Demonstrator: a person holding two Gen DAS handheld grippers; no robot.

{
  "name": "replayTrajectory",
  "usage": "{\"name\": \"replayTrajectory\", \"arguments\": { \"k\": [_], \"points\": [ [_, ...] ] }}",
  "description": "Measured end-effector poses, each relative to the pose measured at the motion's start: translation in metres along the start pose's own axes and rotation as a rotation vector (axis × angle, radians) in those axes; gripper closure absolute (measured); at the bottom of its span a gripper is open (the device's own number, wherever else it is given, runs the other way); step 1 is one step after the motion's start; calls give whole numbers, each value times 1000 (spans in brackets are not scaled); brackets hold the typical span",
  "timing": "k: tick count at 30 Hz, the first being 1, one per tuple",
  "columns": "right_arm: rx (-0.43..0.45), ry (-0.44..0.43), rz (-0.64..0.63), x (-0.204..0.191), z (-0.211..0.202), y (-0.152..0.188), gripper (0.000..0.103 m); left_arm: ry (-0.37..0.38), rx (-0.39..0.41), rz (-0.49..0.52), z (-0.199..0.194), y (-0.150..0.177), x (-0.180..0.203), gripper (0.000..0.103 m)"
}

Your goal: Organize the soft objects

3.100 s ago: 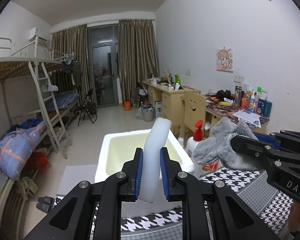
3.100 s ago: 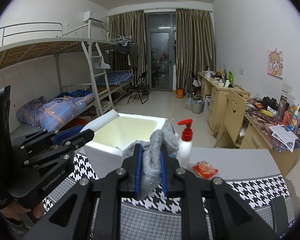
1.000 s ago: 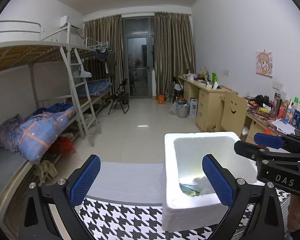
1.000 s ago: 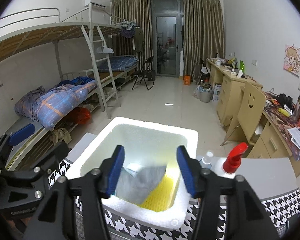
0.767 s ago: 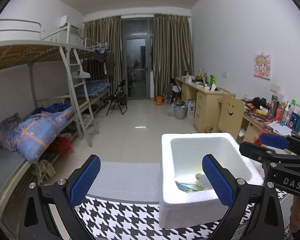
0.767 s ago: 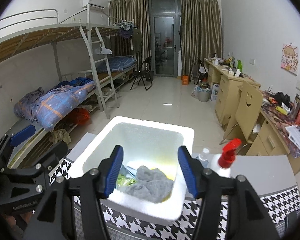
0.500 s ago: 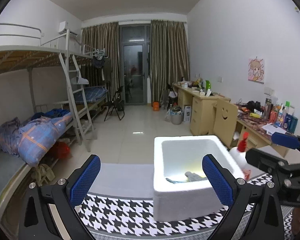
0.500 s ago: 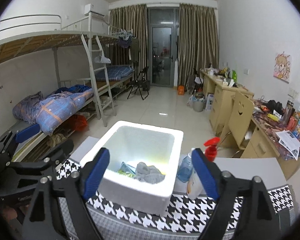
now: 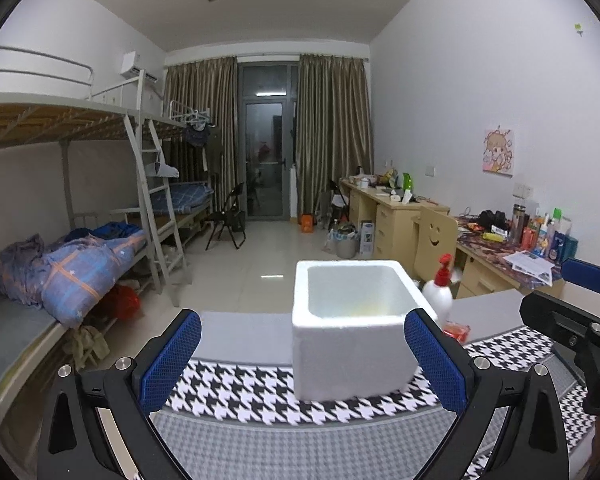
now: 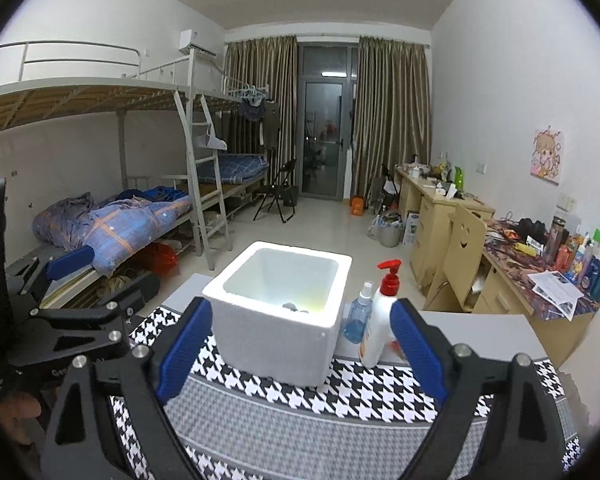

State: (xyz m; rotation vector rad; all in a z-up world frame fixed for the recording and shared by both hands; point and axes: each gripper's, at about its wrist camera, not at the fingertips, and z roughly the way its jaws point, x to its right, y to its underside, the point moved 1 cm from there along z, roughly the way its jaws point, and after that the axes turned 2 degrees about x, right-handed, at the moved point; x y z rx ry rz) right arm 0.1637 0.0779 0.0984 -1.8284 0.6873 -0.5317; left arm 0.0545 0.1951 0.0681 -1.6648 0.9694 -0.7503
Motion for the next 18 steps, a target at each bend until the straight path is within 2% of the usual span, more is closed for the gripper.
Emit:
{"name": "replayTrajectory", "arguments": {
  "k": [10,18],
  "points": [
    [34,-3,11,-4,-45,27,9,24,35,1,-40,20,7,1],
    [58,14,34,-3,-64,50,9,21,81,4,-69,40,13,1]
  ]
}}
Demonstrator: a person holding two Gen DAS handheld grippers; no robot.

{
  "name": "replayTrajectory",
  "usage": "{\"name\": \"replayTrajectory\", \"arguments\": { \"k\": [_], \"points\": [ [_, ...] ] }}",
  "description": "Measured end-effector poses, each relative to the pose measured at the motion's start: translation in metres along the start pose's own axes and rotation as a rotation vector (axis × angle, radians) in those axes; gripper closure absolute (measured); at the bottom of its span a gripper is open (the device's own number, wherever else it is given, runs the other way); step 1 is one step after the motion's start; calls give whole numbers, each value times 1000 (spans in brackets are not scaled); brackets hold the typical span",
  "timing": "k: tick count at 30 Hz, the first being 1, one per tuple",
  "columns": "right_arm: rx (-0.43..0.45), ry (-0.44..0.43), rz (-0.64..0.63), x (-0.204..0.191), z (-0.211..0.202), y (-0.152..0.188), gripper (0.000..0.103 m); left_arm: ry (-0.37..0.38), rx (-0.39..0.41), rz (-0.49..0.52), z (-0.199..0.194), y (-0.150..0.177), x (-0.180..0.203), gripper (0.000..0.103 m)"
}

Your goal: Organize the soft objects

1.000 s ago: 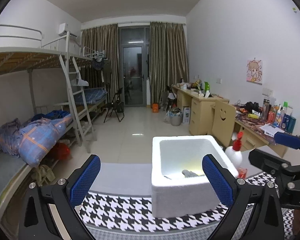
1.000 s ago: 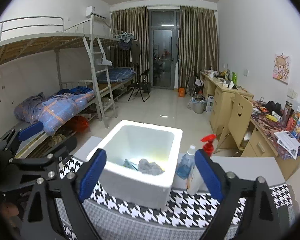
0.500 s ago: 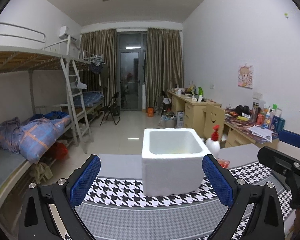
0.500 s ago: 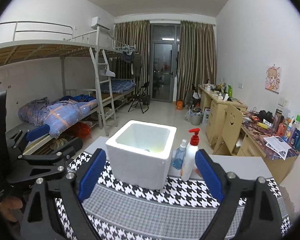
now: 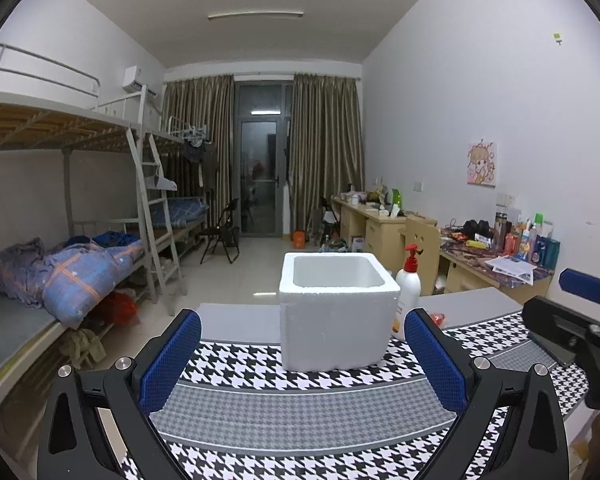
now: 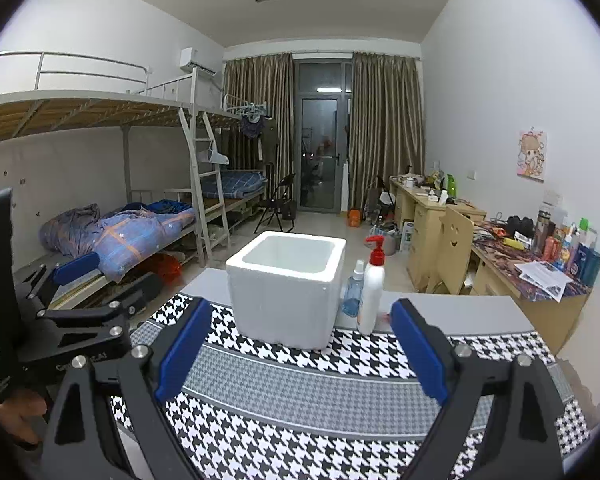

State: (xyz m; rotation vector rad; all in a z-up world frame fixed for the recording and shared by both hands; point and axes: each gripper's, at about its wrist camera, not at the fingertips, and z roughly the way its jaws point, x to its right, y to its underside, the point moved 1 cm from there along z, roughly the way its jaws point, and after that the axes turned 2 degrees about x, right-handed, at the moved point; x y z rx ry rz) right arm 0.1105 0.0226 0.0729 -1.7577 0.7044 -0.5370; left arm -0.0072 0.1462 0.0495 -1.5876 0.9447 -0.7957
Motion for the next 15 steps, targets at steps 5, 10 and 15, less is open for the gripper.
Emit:
{"name": "replayTrajectory", "arguments": {
  "k": [5,10,15],
  "points": [
    [19,6,7,0,-8,17,9,23,12,2,-11,14,6,1],
    [52,36,21,1,-19,34,8,23,49,28,-23,30,12,1],
    [80,63,14,-1,-27,55,8,32,50,13,-27,46,12,1]
  ]
}}
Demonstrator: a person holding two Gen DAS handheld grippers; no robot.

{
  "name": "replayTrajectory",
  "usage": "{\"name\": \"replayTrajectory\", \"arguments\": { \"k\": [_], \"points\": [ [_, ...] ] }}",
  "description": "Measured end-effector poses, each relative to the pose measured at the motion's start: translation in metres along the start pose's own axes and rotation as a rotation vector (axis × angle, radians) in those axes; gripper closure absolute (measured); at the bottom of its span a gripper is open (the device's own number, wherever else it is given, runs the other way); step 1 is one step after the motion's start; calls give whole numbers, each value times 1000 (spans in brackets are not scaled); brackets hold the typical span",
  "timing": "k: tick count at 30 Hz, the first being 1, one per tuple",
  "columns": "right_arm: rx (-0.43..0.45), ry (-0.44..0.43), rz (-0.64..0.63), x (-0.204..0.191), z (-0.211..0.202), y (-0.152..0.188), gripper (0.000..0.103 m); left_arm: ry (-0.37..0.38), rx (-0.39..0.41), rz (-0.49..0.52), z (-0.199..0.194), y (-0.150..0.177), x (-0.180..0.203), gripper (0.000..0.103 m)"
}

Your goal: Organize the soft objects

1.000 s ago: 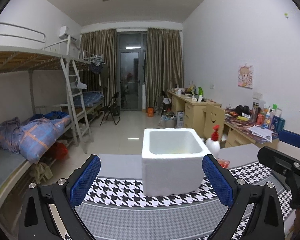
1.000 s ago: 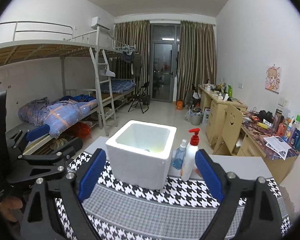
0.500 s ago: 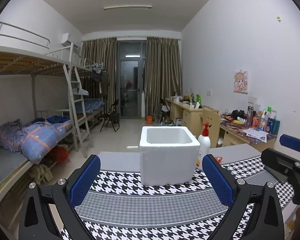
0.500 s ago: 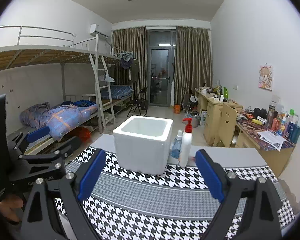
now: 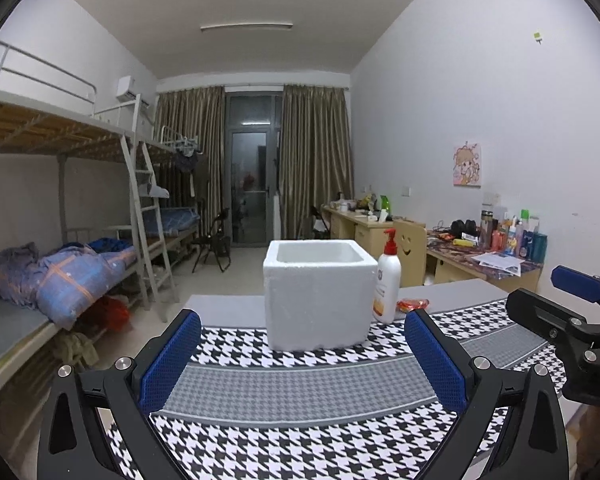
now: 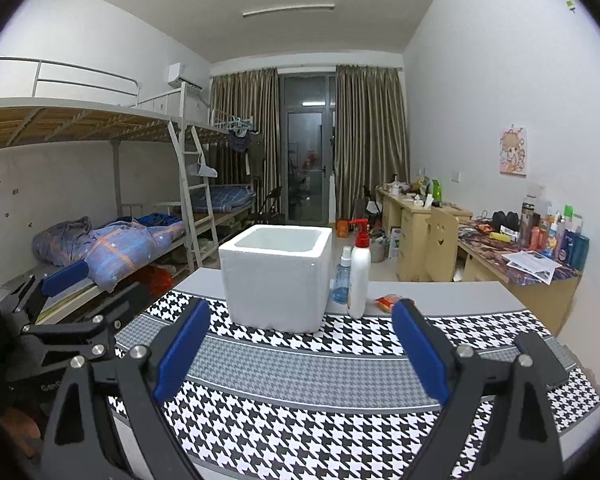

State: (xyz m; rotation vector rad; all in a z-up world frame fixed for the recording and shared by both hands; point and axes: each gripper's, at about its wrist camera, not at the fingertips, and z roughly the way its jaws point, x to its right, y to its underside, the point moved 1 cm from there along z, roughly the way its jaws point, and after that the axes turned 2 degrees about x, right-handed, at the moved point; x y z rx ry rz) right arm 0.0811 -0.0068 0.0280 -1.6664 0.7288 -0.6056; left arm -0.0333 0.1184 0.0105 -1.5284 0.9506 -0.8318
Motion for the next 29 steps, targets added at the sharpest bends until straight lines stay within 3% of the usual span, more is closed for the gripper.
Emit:
{"name": "replayTrajectory", "arguments": {
  "k": [11,29],
  "points": [
    [10,65,24,10,0,29,8,-28,-3,-10,-6,24,-3,1],
    [-31,51,15,8,6,51,8,-39,-11,8,-4,42,-4,1]
  ]
}}
